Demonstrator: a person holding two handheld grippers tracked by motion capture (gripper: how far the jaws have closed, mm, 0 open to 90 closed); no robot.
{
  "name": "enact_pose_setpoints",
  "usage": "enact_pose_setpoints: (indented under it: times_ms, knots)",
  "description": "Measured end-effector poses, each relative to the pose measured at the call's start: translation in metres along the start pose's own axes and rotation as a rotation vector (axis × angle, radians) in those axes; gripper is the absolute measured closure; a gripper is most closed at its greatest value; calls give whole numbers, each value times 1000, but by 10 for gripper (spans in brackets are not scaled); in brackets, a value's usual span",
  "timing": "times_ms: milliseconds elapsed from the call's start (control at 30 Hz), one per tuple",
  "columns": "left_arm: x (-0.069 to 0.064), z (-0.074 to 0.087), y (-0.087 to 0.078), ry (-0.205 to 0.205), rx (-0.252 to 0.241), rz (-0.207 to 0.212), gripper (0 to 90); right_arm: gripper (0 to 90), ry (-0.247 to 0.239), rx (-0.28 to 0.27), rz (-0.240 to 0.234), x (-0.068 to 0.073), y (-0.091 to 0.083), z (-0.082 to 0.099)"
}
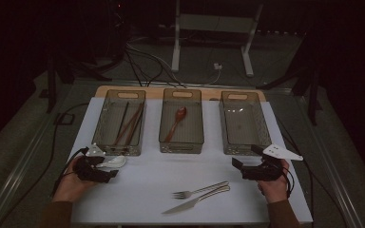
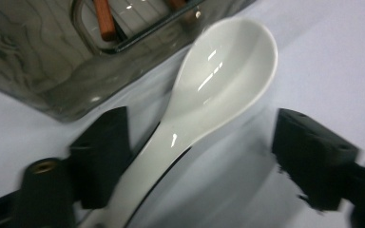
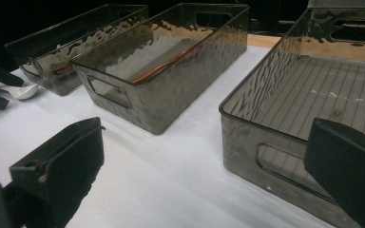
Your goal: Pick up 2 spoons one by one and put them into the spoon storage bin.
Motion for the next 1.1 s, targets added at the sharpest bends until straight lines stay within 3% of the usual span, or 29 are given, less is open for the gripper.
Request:
enact_pose_setpoints:
  times_ms: [133, 300, 467, 567, 933, 1100]
  knots:
    - [0, 4, -8, 12, 14, 11, 511, 0, 3, 2, -1, 0, 0, 0]
    - [-1, 9, -13, 20, 19, 21, 685, 0, 3, 4, -1, 1, 1, 0]
    - [-4, 9, -15, 33, 30, 53, 786, 0, -1, 3, -2, 1, 2, 0]
    - [-7, 10, -15, 40, 25, 52, 861, 0, 2, 4, -2, 1, 2, 0]
    - [-6, 11, -13, 7, 5, 59, 859, 0, -4, 10, -5, 2, 3, 1]
    - [-8, 10, -13, 16, 4, 40, 869, 0, -4, 11, -7, 3, 5, 1]
Point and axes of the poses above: each handheld gripper's, and its own axes: y roughly forward along the jaws, z roughly out of its underside, x roughly to its left, the point moved 3 cm from there along y, roughly forward along the jaws, and after that the axes turned 4 degrees about y, right-handed, at the moved point
